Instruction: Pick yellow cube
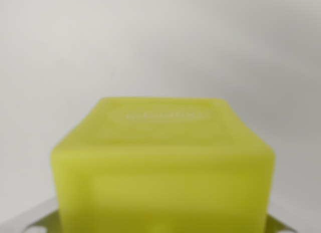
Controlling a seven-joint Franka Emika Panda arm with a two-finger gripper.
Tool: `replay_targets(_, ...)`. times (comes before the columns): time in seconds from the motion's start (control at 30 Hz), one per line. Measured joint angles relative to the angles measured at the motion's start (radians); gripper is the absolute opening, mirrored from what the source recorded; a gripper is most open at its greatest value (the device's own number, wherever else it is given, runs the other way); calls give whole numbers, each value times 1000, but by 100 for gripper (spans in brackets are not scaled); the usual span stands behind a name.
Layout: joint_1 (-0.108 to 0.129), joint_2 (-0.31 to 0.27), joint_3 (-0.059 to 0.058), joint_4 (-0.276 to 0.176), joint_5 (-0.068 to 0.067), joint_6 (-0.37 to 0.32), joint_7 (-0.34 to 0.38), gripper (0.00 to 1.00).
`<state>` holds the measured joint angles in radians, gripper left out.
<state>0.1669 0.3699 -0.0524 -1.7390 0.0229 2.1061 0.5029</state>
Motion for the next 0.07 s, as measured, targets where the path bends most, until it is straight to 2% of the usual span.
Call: replay_targets(0.07,0,0,0,0,0,0,0,0)
